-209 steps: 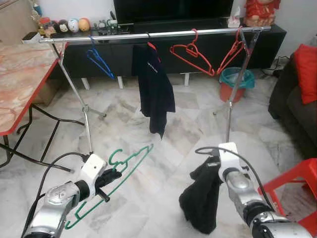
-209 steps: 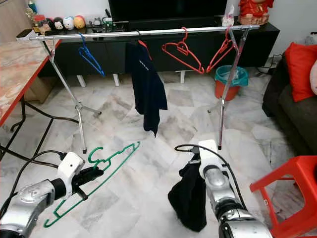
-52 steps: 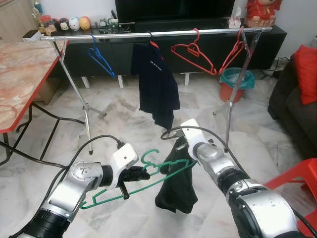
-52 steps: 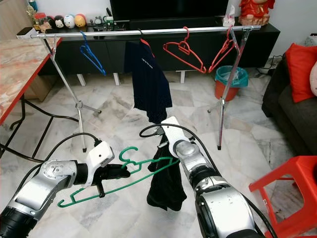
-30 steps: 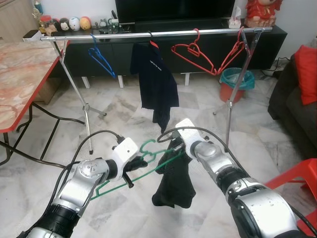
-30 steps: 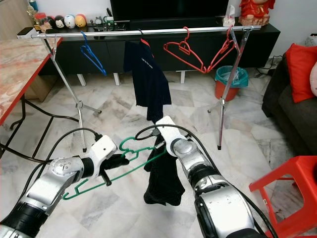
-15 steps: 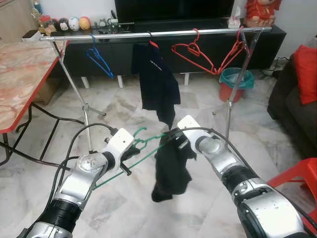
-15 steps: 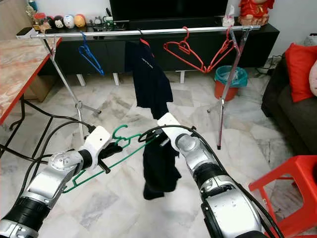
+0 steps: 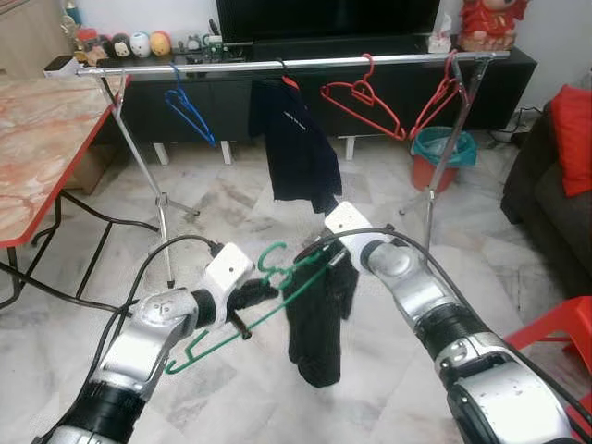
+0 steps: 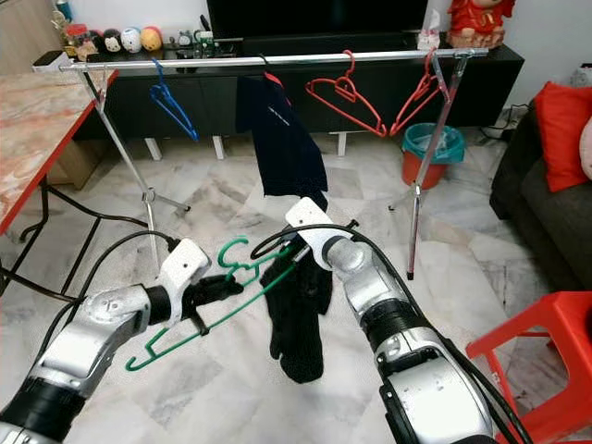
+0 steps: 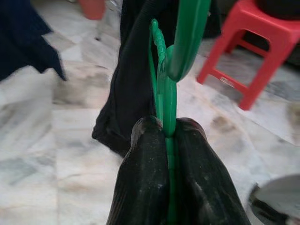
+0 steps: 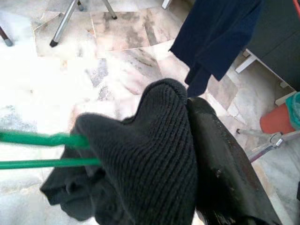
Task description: Hang hanger
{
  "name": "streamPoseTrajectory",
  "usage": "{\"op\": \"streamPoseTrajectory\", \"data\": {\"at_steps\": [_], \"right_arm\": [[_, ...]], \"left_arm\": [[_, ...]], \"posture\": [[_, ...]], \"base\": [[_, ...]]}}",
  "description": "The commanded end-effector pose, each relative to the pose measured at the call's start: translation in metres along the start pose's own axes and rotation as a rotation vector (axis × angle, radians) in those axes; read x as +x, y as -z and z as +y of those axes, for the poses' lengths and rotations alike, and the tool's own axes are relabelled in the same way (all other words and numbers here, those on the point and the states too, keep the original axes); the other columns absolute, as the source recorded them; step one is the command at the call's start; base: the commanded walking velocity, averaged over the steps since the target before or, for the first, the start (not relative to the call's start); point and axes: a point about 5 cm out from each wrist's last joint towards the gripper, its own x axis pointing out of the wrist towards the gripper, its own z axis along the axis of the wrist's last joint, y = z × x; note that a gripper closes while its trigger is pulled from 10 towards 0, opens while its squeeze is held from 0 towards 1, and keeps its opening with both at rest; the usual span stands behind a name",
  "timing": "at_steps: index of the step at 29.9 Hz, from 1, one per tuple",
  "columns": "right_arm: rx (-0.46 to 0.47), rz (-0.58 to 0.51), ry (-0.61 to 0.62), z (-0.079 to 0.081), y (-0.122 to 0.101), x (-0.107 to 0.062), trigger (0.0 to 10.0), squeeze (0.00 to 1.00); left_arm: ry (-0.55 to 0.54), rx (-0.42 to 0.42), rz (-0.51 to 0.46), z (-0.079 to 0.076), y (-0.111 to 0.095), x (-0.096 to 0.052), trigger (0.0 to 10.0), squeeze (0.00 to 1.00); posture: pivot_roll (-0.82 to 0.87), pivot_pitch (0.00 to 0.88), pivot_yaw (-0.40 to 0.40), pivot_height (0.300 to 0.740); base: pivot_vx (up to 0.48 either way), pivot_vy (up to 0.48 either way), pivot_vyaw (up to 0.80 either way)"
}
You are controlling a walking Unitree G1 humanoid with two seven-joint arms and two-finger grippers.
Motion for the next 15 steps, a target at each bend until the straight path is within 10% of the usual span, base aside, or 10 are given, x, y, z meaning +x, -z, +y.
{"op": "streamPoseTrajectory", "data": {"at_steps": [1, 15], "right_arm": [[-0.018, -0.068, 0.021, -0.006, -0.018, -0.003, 10.0, 0.00], [-0.043, -0.143, -0.009, -0.008, -0.041, -0.018, 10.0, 0.00]], "left_arm": [[0.098, 0.001, -0.022, -0.008, -0.007, -0.004, 10.0, 0.00], [0.071, 0.028, 0.016, -0.004, -0.003, 0.001, 10.0, 0.00]], "posture": [[-0.03, 0.000, 0.049, 0.740], [-0.05, 0.000, 0.056, 0.740]], "base": [[0.000, 0.000, 0.00], [0.000, 0.000, 0.00]]}}
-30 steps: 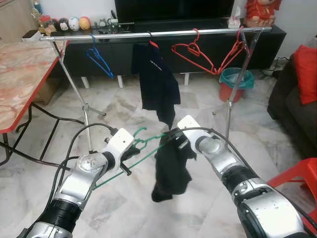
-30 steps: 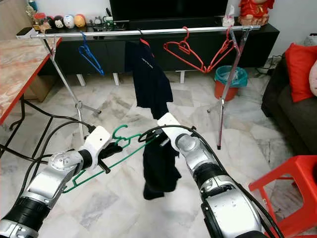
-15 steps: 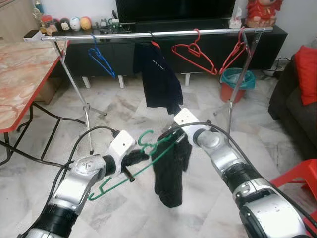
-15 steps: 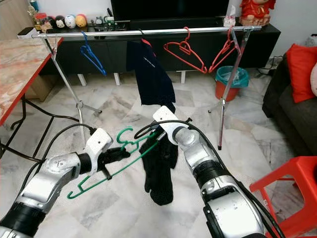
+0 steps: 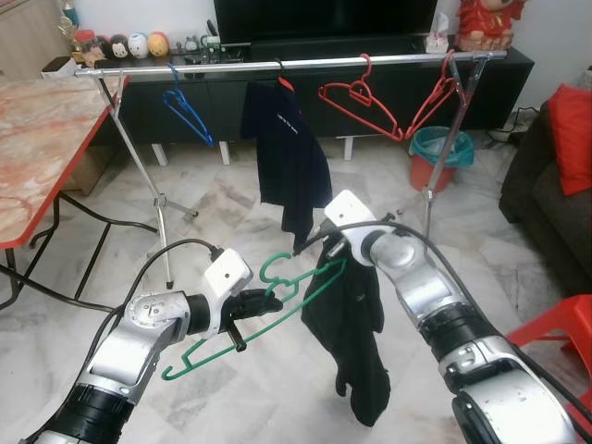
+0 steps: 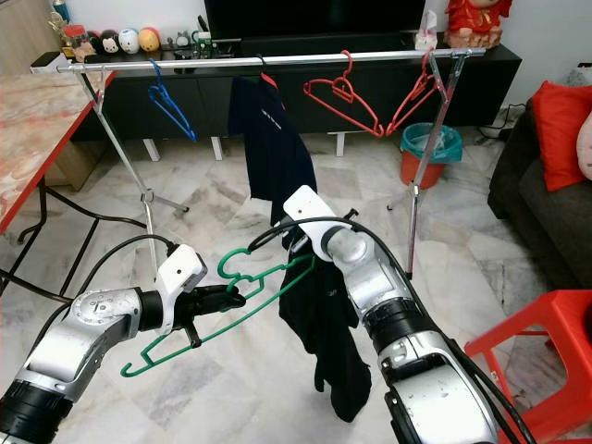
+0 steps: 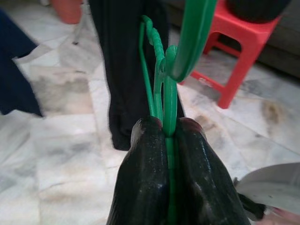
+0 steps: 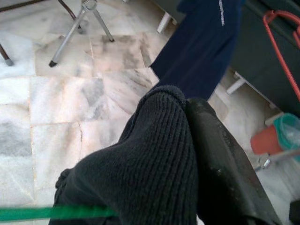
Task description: Hang hanger
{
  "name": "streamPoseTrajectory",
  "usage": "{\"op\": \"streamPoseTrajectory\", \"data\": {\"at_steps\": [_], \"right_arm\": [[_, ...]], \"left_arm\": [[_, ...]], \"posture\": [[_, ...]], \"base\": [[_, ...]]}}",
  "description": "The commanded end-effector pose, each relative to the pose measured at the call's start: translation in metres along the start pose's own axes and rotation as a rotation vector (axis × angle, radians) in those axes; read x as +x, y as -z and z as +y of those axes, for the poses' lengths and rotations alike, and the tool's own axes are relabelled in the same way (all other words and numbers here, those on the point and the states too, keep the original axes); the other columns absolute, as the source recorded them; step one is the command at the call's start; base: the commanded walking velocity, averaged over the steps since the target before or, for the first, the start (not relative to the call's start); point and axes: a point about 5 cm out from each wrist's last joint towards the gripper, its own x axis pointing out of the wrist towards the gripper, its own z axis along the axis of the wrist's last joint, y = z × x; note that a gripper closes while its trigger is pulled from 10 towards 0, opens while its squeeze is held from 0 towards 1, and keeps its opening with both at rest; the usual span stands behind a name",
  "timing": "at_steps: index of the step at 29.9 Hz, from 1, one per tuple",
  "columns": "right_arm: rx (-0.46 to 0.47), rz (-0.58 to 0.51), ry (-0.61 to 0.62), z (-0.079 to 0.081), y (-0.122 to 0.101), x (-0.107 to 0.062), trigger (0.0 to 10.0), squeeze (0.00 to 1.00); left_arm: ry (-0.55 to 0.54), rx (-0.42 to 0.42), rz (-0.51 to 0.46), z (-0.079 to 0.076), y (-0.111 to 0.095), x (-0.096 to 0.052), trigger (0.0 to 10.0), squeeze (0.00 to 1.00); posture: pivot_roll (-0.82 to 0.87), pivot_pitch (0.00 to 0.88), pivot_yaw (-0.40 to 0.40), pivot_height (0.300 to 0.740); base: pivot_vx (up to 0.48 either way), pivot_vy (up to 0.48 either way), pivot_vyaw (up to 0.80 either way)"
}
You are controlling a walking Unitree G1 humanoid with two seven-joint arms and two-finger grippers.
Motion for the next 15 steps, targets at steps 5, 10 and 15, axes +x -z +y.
{"op": "streamPoseTrajectory", "data": {"at_steps": [5, 10, 15], "right_arm": [[-0.042, -0.055, -0.053, 0.006, -0.015, -0.008, 10.0, 0.00], [-0.068, -0.064, -0.104, 0.013, -0.016, -0.014, 10.0, 0.00], [-0.131, -0.055, -0.167, 0.016, -0.011, -0.025, 10.0, 0.00]], "left_arm": [[0.032, 0.007, 0.008, -0.003, -0.001, 0.002, 10.0, 0.00], [0.008, 0.012, 0.015, -0.002, 0.000, 0.003, 10.0, 0.00], [-0.054, 0.033, 0.042, 0.006, 0.003, 0.004, 10.0, 0.00]], "posture": [[-0.05, 0.000, 0.056, 0.740], [-0.05, 0.000, 0.056, 0.740], [-0.06, 0.000, 0.058, 0.740]], "base": [[0.000, 0.000, 0.00], [0.000, 0.000, 0.00], [0.000, 0.000, 0.00]]}}
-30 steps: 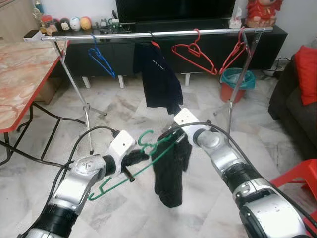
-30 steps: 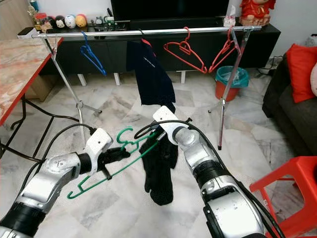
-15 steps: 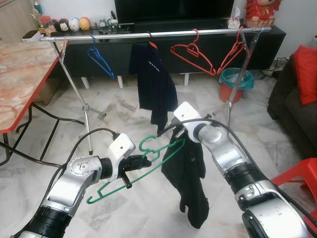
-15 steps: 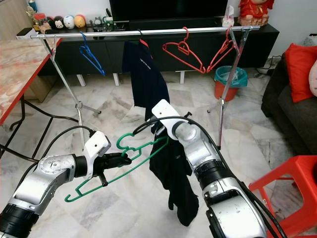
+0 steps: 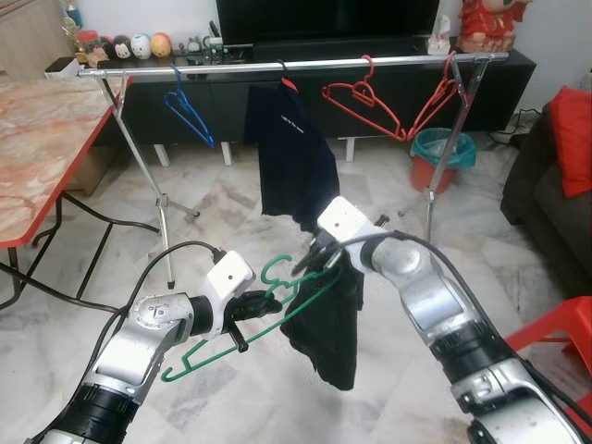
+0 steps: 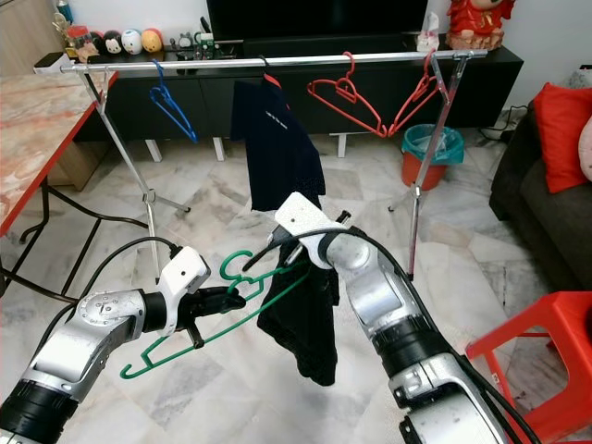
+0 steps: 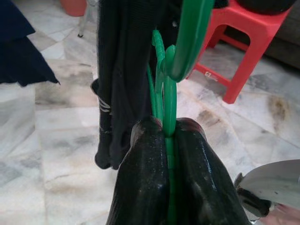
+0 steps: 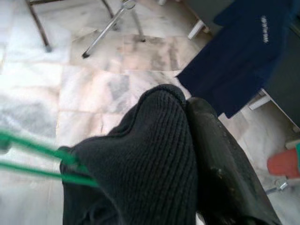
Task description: Hang hanger
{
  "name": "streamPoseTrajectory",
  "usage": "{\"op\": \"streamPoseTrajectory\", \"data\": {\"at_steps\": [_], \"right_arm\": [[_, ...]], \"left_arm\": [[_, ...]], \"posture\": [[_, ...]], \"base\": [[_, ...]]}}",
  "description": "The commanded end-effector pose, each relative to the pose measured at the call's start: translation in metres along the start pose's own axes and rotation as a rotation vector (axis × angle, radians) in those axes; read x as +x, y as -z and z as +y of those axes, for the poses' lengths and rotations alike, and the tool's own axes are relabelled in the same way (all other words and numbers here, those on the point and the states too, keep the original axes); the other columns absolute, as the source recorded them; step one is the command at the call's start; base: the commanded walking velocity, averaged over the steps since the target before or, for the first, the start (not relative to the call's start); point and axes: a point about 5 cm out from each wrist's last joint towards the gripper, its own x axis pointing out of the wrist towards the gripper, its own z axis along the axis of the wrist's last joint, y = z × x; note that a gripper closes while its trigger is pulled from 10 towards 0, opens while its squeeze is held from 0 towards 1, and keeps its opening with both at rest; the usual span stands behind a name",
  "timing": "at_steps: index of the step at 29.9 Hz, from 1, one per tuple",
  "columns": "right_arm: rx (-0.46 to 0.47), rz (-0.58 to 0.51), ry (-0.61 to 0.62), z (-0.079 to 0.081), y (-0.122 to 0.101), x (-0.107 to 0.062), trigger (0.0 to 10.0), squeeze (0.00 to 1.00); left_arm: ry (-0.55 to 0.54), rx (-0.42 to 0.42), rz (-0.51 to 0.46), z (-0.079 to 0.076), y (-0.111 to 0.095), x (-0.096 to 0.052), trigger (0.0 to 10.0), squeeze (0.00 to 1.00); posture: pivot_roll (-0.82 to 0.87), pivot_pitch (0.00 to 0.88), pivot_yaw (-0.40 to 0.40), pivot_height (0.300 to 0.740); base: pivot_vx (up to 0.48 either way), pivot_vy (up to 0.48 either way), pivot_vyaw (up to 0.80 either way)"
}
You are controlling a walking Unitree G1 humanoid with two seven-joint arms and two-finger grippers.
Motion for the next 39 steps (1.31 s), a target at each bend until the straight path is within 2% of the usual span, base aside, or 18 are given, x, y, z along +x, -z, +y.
{"op": "streamPoseTrajectory", "data": {"at_steps": [1, 5, 10, 15, 19, 22, 24, 26, 33, 39], "right_arm": [[-0.049, -0.039, -0.015, -0.001, -0.012, -0.005, 10.0, 0.00], [-0.093, -0.017, -0.069, 0.005, -0.007, -0.015, 10.0, 0.00], [-0.108, -0.010, -0.120, 0.011, -0.001, -0.019, 10.0, 0.00], [-0.119, -0.025, -0.199, 0.019, 0.002, -0.027, 10.0, 0.00], [-0.148, -0.037, -0.254, 0.023, 0.005, -0.034, 10.0, 0.00], [-0.136, -0.069, -0.298, 0.025, 0.005, -0.040, 10.0, 0.00], [-0.152, -0.106, -0.366, 0.029, 0.006, -0.048, 10.0, 0.00], [-0.159, -0.093, -0.391, 0.029, 0.010, -0.051, 10.0, 0.00], [-0.269, 0.098, -0.358, 0.010, 0.046, -0.061, 10.0, 0.00], [-0.308, 0.066, -0.397, 0.007, 0.045, -0.067, 10.0, 0.00]], "left_arm": [[-0.048, 0.033, 0.018, 0.007, -0.001, 0.001, 10.0, 0.00], [-0.170, 0.041, 0.012, 0.021, -0.003, 0.004, 10.0, 0.00], [-0.239, 0.035, -0.023, 0.026, -0.009, 0.005, 10.0, 0.00], [-0.125, 0.019, -0.053, 0.014, -0.011, 0.007, 10.0, 0.00], [-0.107, 0.001, -0.076, 0.011, -0.012, 0.008, 10.0, 0.00], [-0.069, -0.009, -0.088, 0.007, -0.012, 0.009, 10.0, 0.00], [-0.049, -0.005, -0.093, 0.005, -0.013, 0.010, 10.0, 0.00], [-0.046, -0.010, -0.095, 0.004, -0.013, 0.011, 10.0, 0.00], [0.016, -0.016, -0.102, 0.000, -0.013, 0.006, 10.0, 0.00], [0.081, -0.041, -0.087, -0.004, -0.010, 0.001, 10.0, 0.00]], "posture": [[-0.06, 0.000, 0.058, 0.740], [-0.06, 0.000, 0.058, 0.740], [-0.06, 0.000, 0.061, 0.740], [-0.06, 0.000, 0.062, 0.740], [-0.06, 0.000, 0.061, 0.740], [-0.06, 0.000, 0.062, 0.740], [-0.06, 0.000, 0.062, 0.740], [-0.06, 0.000, 0.063, 0.740], [-0.07, 0.000, 0.065, 0.740], [-0.07, 0.000, 0.065, 0.740]], "base": [[0.000, 0.000, 0.00], [0.000, 0.000, 0.00], [0.000, 0.000, 0.00], [0.000, 0.000, 0.00], [0.000, 0.000, 0.00], [0.000, 0.000, 0.00], [0.000, 0.000, 0.00], [0.000, 0.000, 0.00], [0.000, 0.000, 0.00], [0.000, 0.000, 0.00]]}}
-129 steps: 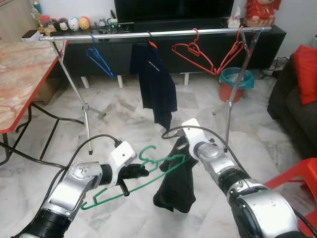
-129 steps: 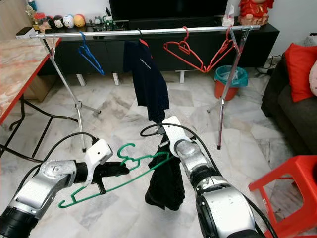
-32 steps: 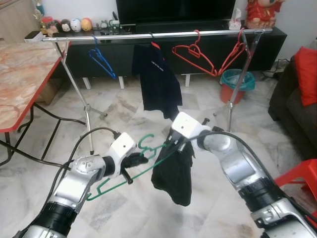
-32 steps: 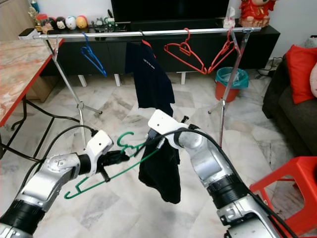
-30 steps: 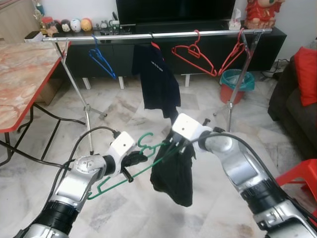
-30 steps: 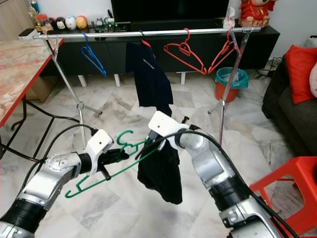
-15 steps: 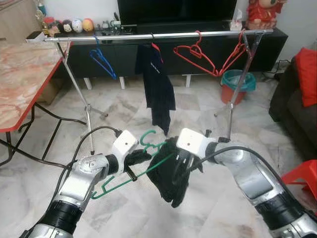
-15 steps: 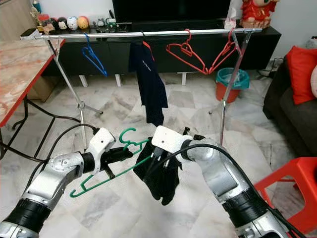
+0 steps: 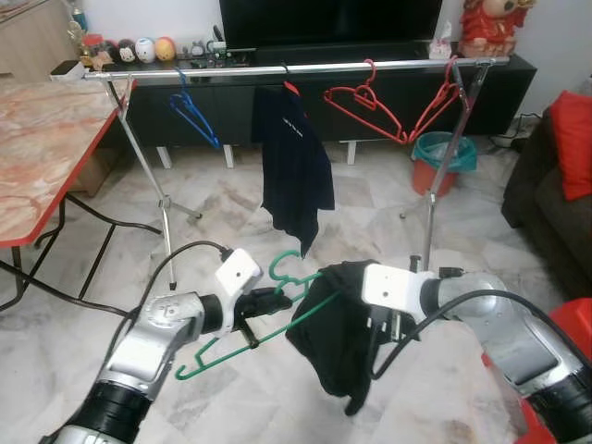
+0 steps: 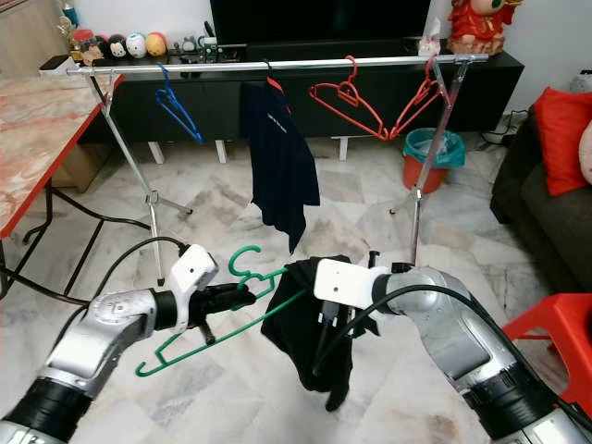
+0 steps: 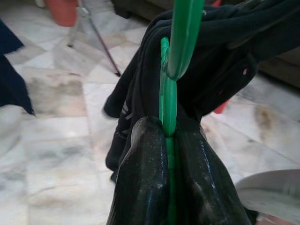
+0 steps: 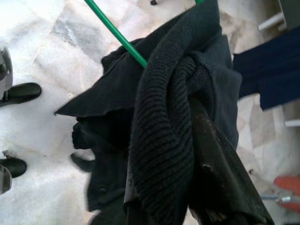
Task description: Hang hanger
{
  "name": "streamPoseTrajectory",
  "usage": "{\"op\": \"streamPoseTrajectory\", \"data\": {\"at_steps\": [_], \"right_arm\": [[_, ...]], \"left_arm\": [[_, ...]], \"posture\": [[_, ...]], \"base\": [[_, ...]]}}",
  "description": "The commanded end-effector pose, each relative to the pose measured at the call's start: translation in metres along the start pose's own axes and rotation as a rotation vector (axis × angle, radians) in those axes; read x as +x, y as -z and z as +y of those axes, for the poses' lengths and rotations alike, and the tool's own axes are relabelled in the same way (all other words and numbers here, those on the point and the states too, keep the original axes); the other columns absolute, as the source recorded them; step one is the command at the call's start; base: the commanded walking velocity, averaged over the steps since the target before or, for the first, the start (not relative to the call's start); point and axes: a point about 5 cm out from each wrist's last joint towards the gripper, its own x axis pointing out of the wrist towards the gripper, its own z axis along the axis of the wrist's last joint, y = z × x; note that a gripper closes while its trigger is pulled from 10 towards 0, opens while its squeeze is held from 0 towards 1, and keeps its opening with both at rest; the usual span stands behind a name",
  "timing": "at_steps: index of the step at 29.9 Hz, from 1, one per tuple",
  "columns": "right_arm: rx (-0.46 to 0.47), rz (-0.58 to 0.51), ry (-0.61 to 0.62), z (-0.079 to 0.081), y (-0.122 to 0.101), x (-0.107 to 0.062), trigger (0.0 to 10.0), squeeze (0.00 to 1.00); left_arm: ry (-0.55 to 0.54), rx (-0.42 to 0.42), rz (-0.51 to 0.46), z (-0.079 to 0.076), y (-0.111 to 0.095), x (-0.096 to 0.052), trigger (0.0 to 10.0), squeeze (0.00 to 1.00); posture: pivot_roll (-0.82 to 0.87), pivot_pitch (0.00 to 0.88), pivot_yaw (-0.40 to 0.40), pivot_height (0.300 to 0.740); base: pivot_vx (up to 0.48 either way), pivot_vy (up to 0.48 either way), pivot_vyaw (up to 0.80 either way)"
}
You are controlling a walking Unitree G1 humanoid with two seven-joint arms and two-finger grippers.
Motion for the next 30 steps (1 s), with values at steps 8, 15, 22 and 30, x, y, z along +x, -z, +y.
{"op": "streamPoseTrajectory", "data": {"at_steps": [8, 15, 22, 30], "right_arm": [[-0.097, -0.153, -0.016, -0.006, -0.030, 0.003, 10.0, 0.00], [-0.152, -0.268, -0.039, -0.008, -0.053, 0.004, 10.0, 0.00], [-0.215, -0.329, -0.163, 0.004, -0.061, 0.001, 10.0, 0.00], [-0.253, -0.379, -0.290, 0.018, -0.064, -0.008, 10.0, 0.00]], "left_arm": [[0.083, -0.007, 0.000, -0.007, -0.004, -0.006, 10.0, 0.00], [0.135, -0.015, 0.008, -0.013, -0.004, -0.009, 10.0, 0.00], [0.153, -0.017, 0.003, -0.014, -0.005, -0.010, 10.0, 0.00], [0.122, -0.003, -0.010, -0.011, -0.008, -0.009, 10.0, 0.00]], "posture": [[-0.07, 0.000, 0.064, 0.740], [-0.07, 0.000, 0.064, 0.740], [-0.06, 0.000, 0.064, 0.740], [-0.07, 0.000, 0.060, 0.740]], "base": [[0.000, 0.000, 0.00], [0.000, 0.000, 0.00], [0.000, 0.000, 0.00], [0.000, 0.000, 0.00]]}}
